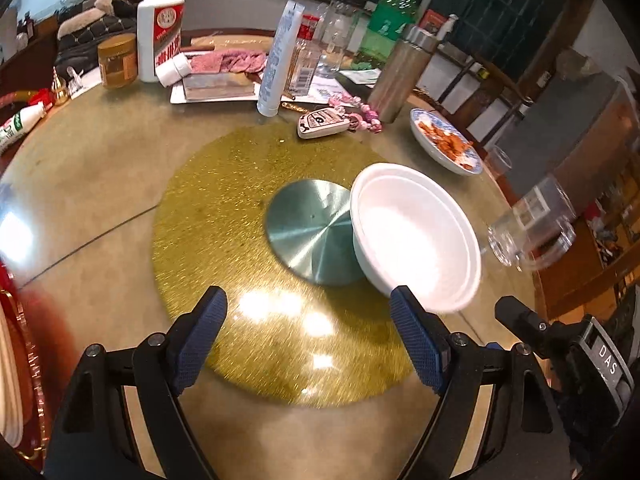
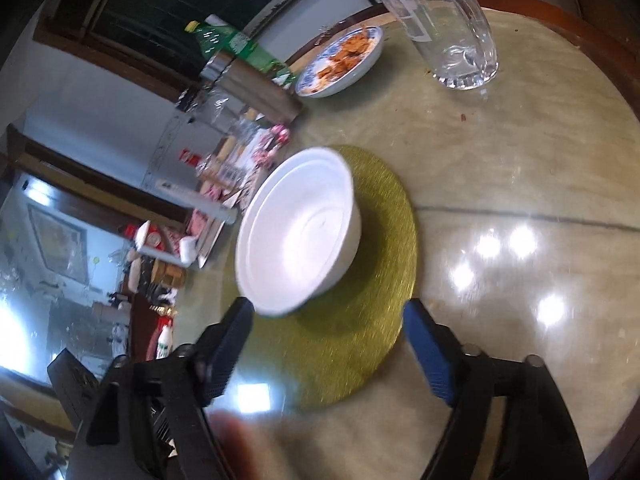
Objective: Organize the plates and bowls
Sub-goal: 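Move both grippers to the white bowl on the gold mat and grasp its rim, then lift the white bowl and carry it toward the plate stack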
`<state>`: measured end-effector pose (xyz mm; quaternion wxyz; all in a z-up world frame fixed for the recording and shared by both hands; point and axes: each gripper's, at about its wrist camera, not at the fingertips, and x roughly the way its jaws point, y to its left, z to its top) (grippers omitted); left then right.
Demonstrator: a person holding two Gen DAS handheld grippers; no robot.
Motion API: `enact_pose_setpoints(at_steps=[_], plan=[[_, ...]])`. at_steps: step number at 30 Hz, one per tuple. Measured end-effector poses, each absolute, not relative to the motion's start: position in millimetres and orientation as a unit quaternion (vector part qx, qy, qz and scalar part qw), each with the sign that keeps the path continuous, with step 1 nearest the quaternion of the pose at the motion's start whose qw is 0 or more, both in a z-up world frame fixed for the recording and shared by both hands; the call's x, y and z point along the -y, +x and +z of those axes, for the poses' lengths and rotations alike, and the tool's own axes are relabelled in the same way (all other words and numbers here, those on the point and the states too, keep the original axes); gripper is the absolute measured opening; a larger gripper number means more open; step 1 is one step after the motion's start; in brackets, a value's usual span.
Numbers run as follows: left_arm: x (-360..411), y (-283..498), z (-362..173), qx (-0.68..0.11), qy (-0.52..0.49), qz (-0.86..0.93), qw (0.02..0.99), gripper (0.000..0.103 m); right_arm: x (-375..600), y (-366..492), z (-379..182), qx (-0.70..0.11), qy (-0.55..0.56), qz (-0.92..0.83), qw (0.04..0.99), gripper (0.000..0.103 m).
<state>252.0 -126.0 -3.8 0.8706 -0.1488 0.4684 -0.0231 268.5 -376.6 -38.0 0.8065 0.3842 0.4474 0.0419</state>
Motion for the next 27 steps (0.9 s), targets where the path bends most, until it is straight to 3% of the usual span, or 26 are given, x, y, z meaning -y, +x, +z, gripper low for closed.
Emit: enact_pose_setpoints(at_steps=[3,15,16,18,19,20,22,27], plan=[[135.0,268.7,-11.2,-0.474,-0.154,-0.021,0.867,0.084,382.1,286.0,-41.1,-0.451,0.395,0.04,0.799,0.067],[154.6,299.7,-35.1,-0.483,-0.142,-0.002,0.864,0.084,373.2,325.6,-59.3,-0.471,0.373,0.012,0.799,0.055],[156.0,300.2,-37.5,-0.484,-0.138,-0.001,0.864,0.084,373.1,326.7,-62.4,-0.474,0.372,0.009,0.798,0.049],[161.0,300.5,-39.8,-0.486,-0.113,0.002,0.867,0.073,371.4,326.7,-67.2,-0.481,0.365,0.01,0.797,0.024],[167.1,299.4,-40.7,-0.486,-0.08,-0.002,0.87,0.042,370.2,325.6,-70.0,-0.486,0.361,0.01,0.796,0.008],[169.9,298.8,-41.7,-0.49,-0.068,-0.01,0.869,0.025,369.2,323.7,-72.2,-0.486,0.364,0.021,0.794,0.007],[173.2,293.4,-40.5,-0.491,-0.056,-0.017,0.869,0.017,364.0,315.7,-70.7,-0.486,0.356,0.026,0.798,0.007],[176.7,267.4,-35.0,-0.477,-0.019,-0.02,0.879,0.015,361.5,283.1,-68.9,-0.477,0.35,0.027,0.806,0.006]])
